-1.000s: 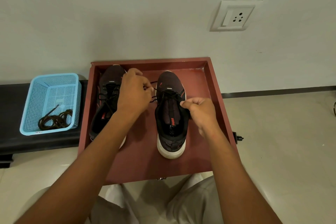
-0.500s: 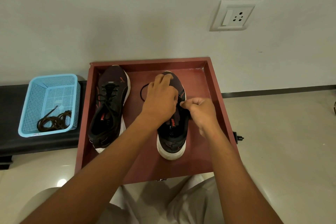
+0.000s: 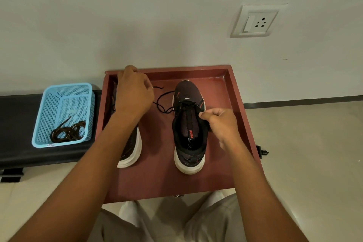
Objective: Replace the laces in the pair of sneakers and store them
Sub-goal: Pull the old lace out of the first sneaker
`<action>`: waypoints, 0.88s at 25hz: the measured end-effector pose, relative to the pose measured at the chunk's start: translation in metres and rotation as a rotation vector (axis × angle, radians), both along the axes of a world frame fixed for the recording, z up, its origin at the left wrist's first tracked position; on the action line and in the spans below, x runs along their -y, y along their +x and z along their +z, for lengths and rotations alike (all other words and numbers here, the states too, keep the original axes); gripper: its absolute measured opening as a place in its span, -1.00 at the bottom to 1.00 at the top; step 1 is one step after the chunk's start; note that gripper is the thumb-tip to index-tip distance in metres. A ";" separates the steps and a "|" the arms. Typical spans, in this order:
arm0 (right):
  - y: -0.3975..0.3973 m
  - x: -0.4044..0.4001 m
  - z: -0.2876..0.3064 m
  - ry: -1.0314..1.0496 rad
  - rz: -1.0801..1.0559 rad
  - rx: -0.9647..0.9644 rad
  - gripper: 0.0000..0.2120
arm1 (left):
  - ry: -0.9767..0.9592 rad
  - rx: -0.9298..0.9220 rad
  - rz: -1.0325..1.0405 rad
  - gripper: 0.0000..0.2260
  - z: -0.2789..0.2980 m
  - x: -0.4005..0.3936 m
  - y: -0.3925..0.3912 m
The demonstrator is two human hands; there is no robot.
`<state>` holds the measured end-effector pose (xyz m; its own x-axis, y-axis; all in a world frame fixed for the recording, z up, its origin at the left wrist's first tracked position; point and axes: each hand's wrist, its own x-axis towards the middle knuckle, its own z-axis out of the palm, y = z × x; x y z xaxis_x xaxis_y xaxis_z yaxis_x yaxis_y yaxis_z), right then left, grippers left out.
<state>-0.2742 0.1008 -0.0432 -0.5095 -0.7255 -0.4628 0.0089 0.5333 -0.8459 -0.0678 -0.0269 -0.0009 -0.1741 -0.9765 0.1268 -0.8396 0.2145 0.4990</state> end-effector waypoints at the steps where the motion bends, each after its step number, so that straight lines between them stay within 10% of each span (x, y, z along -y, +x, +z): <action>1: 0.000 0.000 0.001 0.003 0.000 -0.005 -0.92 | 0.006 -0.009 -0.004 -0.92 -0.001 0.002 0.000; 7: 0.003 -0.002 0.004 0.010 0.030 -0.153 -0.92 | 0.134 0.062 -0.077 -0.62 -0.012 0.000 -0.012; 11: 0.005 0.000 0.009 -0.013 0.109 -0.271 -0.96 | 0.165 -0.199 -0.042 -0.91 -0.013 -0.050 -0.022; 22: 0.027 0.032 0.009 -0.129 0.476 -0.687 -0.88 | 0.387 -0.389 0.006 -0.89 -0.028 -0.095 -0.023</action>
